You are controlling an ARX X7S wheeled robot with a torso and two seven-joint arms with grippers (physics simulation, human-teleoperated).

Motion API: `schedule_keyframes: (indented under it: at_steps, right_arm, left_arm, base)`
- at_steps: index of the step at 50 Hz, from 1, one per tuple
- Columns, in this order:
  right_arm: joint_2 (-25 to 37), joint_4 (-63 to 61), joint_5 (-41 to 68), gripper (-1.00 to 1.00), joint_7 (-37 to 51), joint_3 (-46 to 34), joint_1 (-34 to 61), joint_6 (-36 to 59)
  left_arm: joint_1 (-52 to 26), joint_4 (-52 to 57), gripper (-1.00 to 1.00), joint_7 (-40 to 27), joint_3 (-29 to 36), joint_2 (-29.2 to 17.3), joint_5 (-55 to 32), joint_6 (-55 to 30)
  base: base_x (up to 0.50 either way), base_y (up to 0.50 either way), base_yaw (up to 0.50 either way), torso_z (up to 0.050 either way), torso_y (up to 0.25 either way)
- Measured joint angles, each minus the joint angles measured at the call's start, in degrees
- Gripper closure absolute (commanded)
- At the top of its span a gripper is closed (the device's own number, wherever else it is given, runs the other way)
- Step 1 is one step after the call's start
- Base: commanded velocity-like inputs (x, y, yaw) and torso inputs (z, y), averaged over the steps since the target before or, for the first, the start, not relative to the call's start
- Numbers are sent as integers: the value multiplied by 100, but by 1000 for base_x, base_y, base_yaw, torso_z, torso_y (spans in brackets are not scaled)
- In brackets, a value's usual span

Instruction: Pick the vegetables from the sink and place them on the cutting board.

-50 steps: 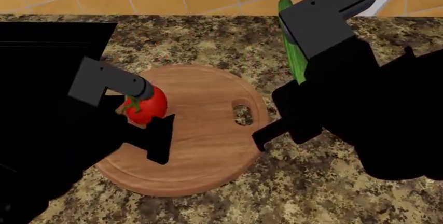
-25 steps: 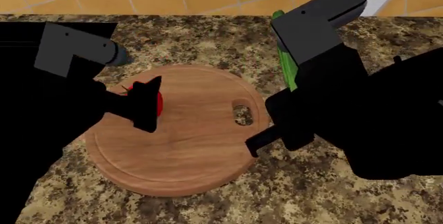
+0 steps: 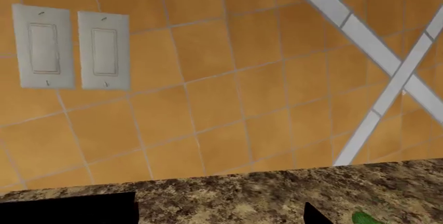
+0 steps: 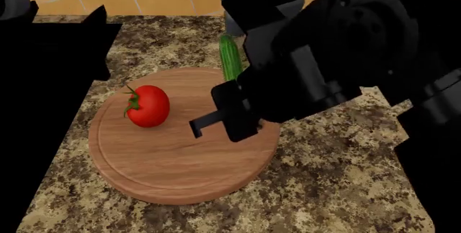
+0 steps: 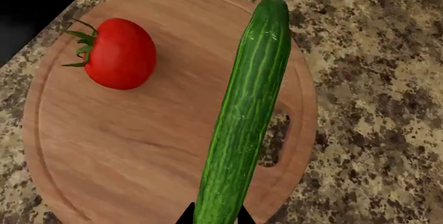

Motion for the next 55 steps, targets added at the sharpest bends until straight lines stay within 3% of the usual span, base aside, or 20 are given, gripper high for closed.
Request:
schedule_keyframes:
  at_steps: [19, 50, 51, 55]
  right_arm:
    - [-1141, 1612, -869, 100, -2020, -1073, 202, 69]
    - [-1458, 2115, -1155, 100, -2773, -1504, -31, -151]
    - [-1455, 2110, -1153, -100, -2769, -1503, -32, -153]
    - [-1460, 2041, -927, -100, -2824, -1396, -32, -132]
  left_arm:
    - [254, 338, -100, -86, -76, -84, -48, 136]
    - [435, 352, -100, -99, -19, -161, -78, 269]
    - [439, 354, -100, -101, -20, -163, -82, 270]
    - [449, 363, -100, -107, -19, -173, -95, 268]
  base:
    - [0, 0, 0, 0, 0]
    - [0, 0, 0, 0, 0]
    - [0, 0, 0, 0, 0]
    - [3, 1, 1, 0, 0]
